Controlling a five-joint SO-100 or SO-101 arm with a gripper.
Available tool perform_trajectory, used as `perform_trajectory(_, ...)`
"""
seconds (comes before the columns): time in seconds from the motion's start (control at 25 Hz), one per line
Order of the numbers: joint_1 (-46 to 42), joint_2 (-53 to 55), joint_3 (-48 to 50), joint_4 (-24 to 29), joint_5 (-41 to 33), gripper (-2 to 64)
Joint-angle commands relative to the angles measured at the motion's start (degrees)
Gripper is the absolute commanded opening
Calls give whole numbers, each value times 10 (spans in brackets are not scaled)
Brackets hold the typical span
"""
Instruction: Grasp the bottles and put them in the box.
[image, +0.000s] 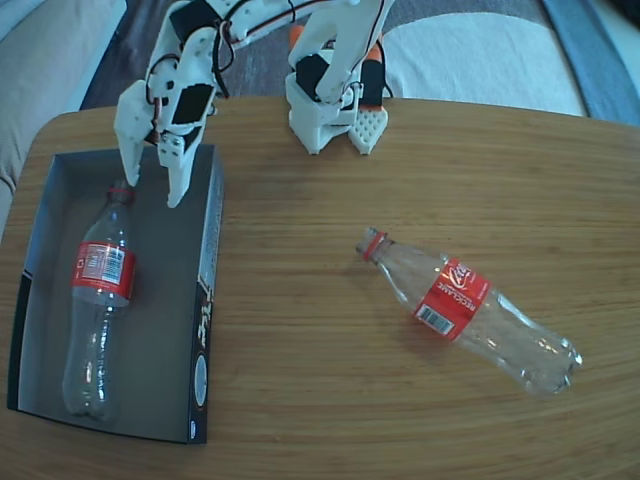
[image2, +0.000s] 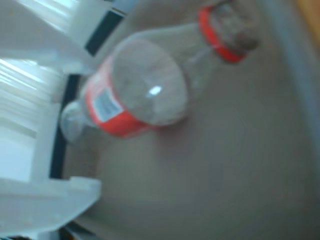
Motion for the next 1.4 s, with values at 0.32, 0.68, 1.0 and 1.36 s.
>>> perform_trajectory(0.32, -138, 4, -151, 2, 172, 235)
perform_trajectory(0.68, -242, 12, -197, 2, 203, 235)
perform_trajectory(1.0, -330, 13, -215, 12, 301, 235)
perform_trajectory(1.36, -430, 7, -321, 264, 256, 235)
